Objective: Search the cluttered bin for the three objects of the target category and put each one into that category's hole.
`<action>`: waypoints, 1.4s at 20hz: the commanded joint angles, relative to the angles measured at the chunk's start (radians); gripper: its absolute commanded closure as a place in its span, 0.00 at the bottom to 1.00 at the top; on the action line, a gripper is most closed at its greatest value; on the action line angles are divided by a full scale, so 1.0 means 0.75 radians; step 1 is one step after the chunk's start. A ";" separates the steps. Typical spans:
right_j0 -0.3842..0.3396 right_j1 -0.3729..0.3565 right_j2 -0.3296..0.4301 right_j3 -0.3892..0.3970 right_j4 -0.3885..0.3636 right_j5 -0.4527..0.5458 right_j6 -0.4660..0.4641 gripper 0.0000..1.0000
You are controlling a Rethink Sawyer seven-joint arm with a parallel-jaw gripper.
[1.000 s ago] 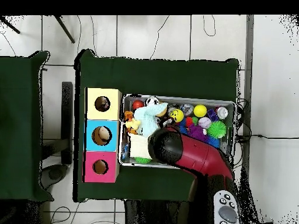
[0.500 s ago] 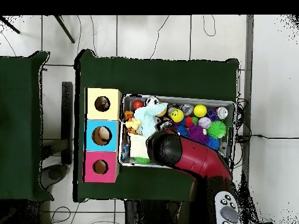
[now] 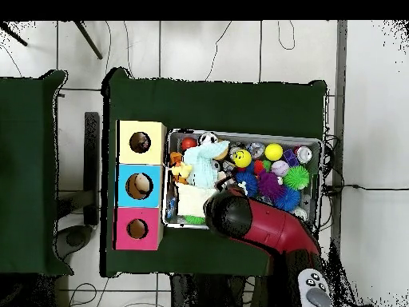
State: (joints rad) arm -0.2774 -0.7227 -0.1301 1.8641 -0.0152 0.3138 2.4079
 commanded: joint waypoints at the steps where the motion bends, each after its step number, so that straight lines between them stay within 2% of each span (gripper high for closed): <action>1: -0.050 0.055 0.083 0.121 -0.091 -0.109 0.033 0.00; 10: -0.051 0.084 0.082 0.158 -0.134 -0.169 0.063 0.00; 28: -0.110 0.232 0.052 0.115 -0.244 -0.335 0.061 0.00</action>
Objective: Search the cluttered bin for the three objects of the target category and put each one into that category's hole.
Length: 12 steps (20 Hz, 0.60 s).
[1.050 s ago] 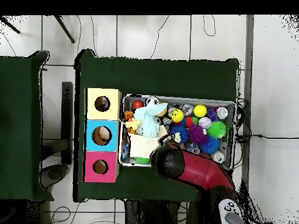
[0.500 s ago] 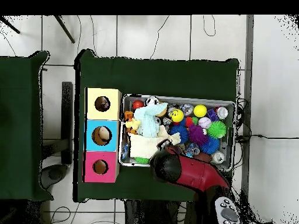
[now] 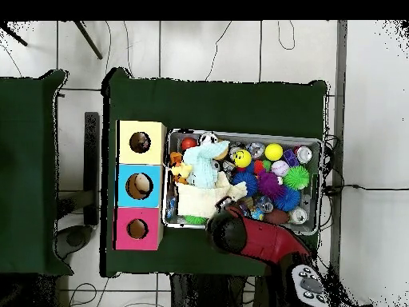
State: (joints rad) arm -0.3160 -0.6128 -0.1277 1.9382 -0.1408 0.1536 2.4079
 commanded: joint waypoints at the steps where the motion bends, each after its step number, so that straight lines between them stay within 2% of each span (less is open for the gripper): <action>1: -0.054 0.082 0.045 0.027 -0.081 -0.126 0.066 0.00; 7: -0.070 0.073 0.019 0.080 -0.120 -0.147 0.075 0.00; 12: -0.090 0.037 0.024 0.090 -0.140 -0.105 0.068 0.00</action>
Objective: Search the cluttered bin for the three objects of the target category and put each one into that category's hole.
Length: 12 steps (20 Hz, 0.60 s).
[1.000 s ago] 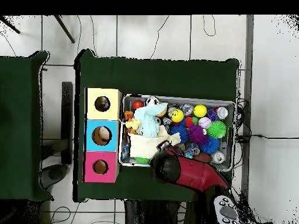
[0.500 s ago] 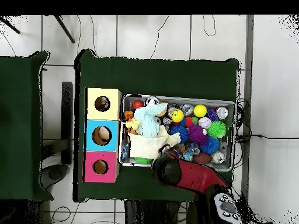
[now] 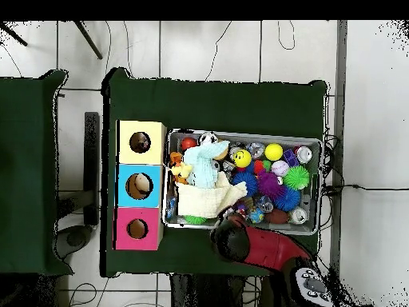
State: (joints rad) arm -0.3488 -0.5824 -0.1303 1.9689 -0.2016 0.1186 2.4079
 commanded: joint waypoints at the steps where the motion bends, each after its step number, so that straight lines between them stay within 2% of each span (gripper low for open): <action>1: -0.042 -0.004 0.025 0.055 -0.061 -0.062 0.073 0.00; 8: -0.037 -0.008 0.015 0.041 -0.071 -0.049 0.077 0.00; 9: -0.043 -0.008 0.018 0.041 -0.073 -0.046 0.072 1.00; 12: -0.042 -0.007 0.012 0.036 -0.078 -0.047 0.067 1.00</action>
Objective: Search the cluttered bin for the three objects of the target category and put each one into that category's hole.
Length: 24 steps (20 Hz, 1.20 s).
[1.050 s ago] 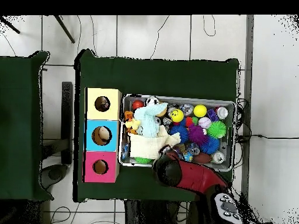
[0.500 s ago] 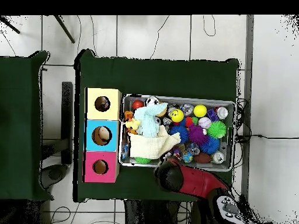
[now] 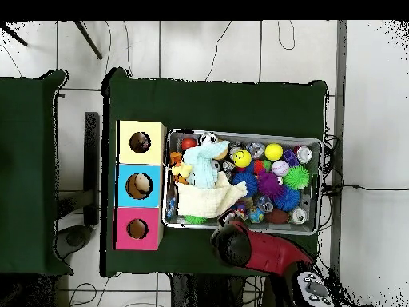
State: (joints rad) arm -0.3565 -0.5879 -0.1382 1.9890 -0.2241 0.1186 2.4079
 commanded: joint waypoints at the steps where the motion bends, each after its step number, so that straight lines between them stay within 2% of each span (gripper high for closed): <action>1: -0.031 0.001 0.020 0.009 -0.046 -0.048 0.071 1.00; 4: -0.012 -0.036 0.010 0.022 -0.022 -0.028 0.092 1.00; 13: 0.012 -0.046 0.014 0.005 -0.002 -0.005 0.096 1.00; 20: 0.074 -0.193 0.019 0.012 0.064 0.171 0.101 1.00; 24: 0.097 -0.217 0.011 -0.003 0.075 0.218 0.104 1.00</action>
State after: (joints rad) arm -0.3013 -0.6968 -0.1507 2.0113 -0.2202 0.1675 2.4079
